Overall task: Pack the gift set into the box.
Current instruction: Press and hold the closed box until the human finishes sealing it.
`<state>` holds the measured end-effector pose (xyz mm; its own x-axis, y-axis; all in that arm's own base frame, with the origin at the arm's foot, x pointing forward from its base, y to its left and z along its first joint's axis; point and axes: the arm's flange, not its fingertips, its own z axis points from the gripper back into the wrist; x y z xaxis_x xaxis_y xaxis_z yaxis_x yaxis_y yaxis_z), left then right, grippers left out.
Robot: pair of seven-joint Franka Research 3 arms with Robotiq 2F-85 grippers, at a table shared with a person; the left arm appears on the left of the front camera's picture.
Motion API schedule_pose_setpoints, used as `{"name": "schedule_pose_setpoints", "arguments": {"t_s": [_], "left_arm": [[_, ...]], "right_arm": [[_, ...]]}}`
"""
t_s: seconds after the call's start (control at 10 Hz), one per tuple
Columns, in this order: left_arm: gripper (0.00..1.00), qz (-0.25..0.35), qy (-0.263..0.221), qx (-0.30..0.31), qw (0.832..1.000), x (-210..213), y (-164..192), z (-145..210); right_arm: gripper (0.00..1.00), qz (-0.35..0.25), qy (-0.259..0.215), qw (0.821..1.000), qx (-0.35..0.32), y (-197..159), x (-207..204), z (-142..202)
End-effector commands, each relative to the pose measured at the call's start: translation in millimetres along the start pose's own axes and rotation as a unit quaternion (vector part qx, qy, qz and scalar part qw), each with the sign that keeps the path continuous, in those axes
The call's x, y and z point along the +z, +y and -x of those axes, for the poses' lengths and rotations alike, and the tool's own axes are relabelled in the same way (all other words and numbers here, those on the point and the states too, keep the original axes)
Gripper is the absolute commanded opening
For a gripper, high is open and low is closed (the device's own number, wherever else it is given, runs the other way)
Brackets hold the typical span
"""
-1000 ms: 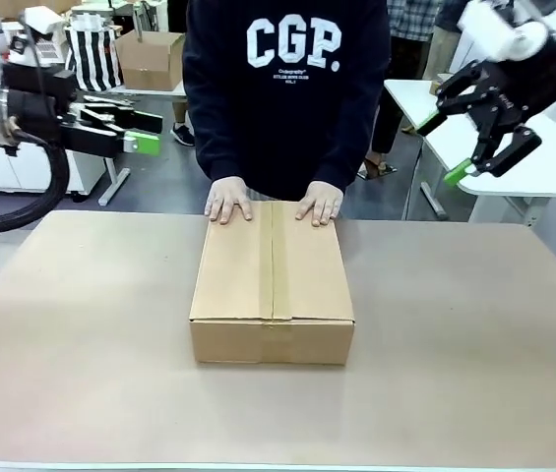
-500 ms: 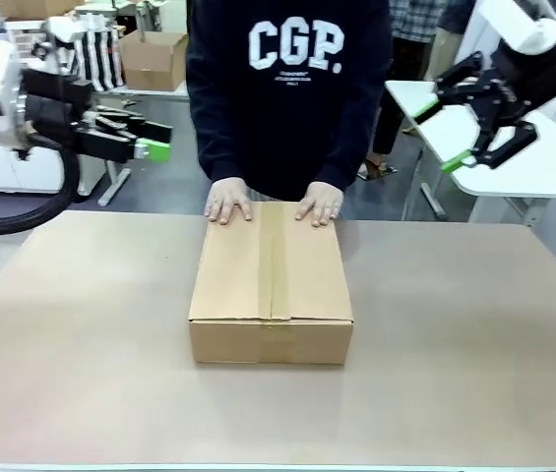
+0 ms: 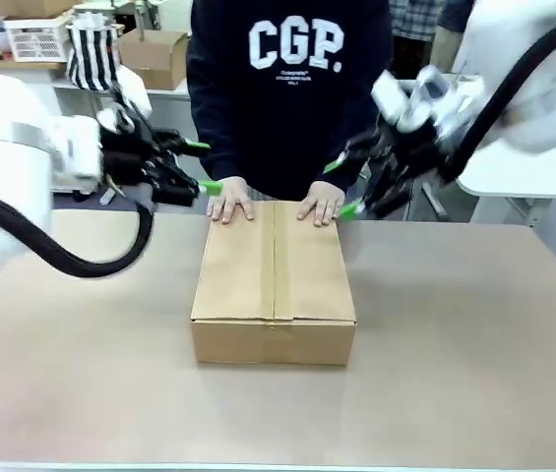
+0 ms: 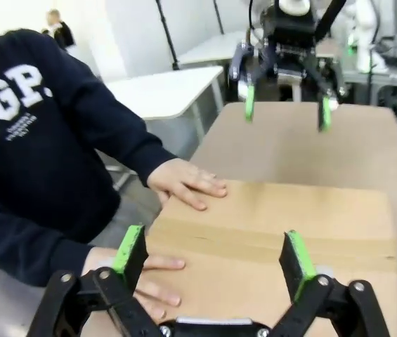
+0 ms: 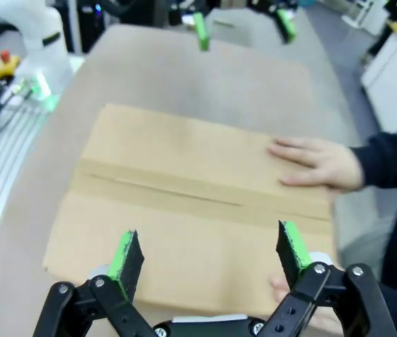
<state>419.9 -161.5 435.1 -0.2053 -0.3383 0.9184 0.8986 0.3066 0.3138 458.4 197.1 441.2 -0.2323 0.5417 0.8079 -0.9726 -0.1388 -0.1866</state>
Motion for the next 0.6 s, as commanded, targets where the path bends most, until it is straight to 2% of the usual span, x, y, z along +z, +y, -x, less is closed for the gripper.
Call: {"name": "schedule_pose_setpoints", "arguments": {"t_s": [0.0, 0.1, 0.2, 0.3, 0.4, 0.5], "left_arm": [[1.0, -0.024, -0.052, -0.024, 0.998, -17, -20, 32], [1.0, -0.034, -0.052, -0.04, 0.997, -21, -29, 48], [1.0, 0.007, -0.036, 0.019, 0.999, -18, -30, 50], [1.0, -0.025, -0.023, -0.011, 0.999, -15, -17, 32], [1.0, -0.014, -0.027, 0.015, 0.999, -17, -23, 39], [1.0, 0.075, -0.067, 0.035, 0.994, -30, -36, 38]], "right_arm": [[1.0, -0.048, -0.034, 0.998, -0.014, -11, -45, 39], [1.0, -0.061, -0.044, 0.996, -0.037, 0, -47, 54], [1.0, -0.044, -0.056, 0.997, -0.011, 9, -14, 45], [1.0, -0.056, -0.028, 0.997, -0.041, 5, -62, 54], [1.0, -0.064, -0.038, 0.996, -0.043, 6, -58, 64], [1.0, 0.039, -0.017, 0.998, -0.046, 12, -64, 34]]}}
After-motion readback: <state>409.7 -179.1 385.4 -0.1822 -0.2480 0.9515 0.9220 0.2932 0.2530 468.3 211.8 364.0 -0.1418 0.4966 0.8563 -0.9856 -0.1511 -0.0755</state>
